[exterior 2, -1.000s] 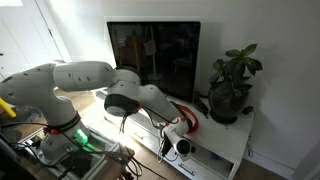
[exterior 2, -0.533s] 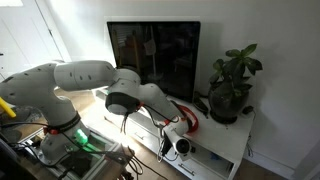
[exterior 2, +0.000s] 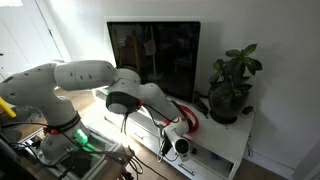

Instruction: Put the remote in the first shelf, from the right, on the TV stand

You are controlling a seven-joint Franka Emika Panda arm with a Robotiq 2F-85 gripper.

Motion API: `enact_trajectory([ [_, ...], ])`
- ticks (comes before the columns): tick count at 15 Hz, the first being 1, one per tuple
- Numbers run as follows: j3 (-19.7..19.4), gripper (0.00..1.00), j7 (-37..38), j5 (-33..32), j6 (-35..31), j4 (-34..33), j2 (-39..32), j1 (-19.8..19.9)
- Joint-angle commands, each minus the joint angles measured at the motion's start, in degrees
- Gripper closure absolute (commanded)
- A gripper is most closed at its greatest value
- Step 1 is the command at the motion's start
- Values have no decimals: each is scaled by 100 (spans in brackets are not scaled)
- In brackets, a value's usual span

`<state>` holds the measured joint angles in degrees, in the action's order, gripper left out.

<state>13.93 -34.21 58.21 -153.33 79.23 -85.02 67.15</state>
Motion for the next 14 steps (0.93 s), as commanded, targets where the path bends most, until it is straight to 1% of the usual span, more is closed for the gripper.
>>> enact_trajectory([
  [1, -83, 27, -116, 234, -97, -52, 0, -119],
  [2, -178, 19, -221, 418, -102, -80, 1, -217],
  [3, -163, 12, -271, 504, -147, -94, -9, -204],
  [4, -112, 5, -209, 416, -232, -98, -20, -155],
  [5, -127, 1, -226, 454, -262, -105, -19, -171],
  [7, -138, 0, -177, 419, -291, -131, -26, -177],
  [9, -159, 0, -134, 356, -183, -158, -26, -158],
  [10, -257, 0, -48, 226, -48, -172, -28, -200],
  [14, -331, 0, -540, 246, -405, -176, -32, -172],
])
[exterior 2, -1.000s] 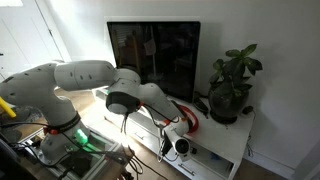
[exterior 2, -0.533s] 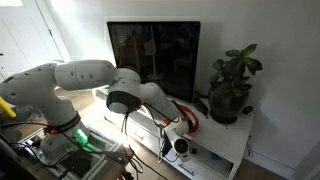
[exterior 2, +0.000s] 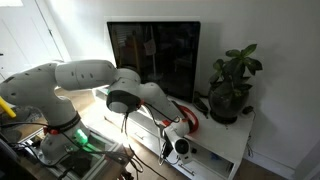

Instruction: Put the remote in the first shelf, from the right, on the TV stand

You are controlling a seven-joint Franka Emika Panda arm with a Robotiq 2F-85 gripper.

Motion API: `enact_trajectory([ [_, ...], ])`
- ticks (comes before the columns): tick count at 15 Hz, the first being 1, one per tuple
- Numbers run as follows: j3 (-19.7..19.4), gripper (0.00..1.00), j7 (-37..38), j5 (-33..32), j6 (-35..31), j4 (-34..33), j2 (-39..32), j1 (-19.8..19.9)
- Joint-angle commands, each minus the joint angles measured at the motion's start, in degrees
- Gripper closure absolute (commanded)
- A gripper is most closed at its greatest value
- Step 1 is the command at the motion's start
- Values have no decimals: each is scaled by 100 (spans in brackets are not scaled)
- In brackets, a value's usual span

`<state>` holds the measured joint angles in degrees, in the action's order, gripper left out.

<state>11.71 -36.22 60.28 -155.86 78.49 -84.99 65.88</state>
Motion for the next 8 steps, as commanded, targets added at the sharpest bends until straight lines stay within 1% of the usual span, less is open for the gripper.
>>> enact_trajectory([
  [1, -84, 0, -553, 56, -241, -111, -36, 5],
  [2, -62, 0, -751, 55, -345, -136, -44, 39],
  [3, 84, 0, -1058, 64, -509, -61, 8, 190],
  [5, 170, 0, -1470, 78, -692, 31, 84, 290],
  [8, 64, 0, -1730, -25, -767, 362, 335, 311],
])
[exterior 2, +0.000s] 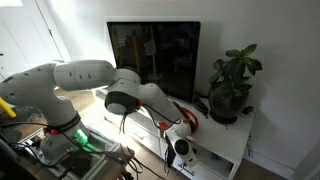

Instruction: Put the remote in the first shelf, from the right, on the TV stand

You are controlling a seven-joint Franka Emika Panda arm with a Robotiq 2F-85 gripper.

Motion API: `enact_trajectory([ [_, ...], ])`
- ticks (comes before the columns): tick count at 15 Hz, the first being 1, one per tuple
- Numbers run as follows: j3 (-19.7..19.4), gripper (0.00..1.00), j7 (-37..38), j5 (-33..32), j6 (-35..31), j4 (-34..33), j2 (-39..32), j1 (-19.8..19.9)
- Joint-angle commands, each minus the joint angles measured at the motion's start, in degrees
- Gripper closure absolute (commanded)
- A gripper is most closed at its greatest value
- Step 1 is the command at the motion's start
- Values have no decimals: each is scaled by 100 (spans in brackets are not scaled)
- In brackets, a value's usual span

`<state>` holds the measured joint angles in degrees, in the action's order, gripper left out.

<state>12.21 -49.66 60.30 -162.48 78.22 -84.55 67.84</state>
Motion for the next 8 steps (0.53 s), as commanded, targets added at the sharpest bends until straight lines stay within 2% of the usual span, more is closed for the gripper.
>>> enact_trajectory([
  [1, -20, 0, -506, -30, -202, 482, 356, 103],
  [3, -107, 0, -610, -30, -244, 768, 574, 104],
  [8, -560, 0, -232, -105, -67, 1973, 1508, -94],
])
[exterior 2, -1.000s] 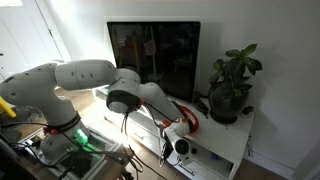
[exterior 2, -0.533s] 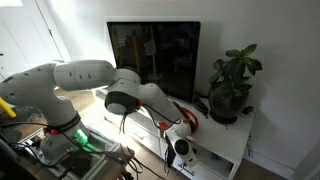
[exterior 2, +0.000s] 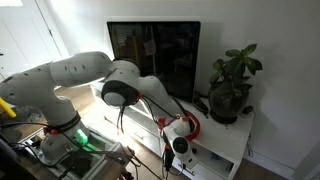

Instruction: Put the remote in the first shelf, from the right, on the TV stand

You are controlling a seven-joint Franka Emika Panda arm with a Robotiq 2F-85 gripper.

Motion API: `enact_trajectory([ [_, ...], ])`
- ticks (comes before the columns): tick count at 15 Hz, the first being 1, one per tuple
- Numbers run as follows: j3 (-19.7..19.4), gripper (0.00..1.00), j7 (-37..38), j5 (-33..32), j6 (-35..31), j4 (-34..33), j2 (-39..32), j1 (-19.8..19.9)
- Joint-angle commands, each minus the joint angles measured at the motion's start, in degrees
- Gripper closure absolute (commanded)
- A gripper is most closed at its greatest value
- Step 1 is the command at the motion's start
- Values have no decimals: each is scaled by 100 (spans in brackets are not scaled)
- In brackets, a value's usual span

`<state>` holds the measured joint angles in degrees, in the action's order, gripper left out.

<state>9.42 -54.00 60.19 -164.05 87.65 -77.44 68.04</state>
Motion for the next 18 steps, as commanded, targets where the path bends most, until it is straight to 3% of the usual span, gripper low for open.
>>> enact_trajectory([
  [1, -359, 0, 200, -91, 34, 1274, 991, -153],
  [4, -838, 0, 308, -370, 187, 2107, 1695, -450],
  [7, -958, 0, 205, -562, -5, 2723, 2315, -449],
  [15, -627, 0, 163, -486, 64, 3203, 3196, -278],
  [18, -577, 0, 239, -548, 108, 3389, 3378, -421],
])
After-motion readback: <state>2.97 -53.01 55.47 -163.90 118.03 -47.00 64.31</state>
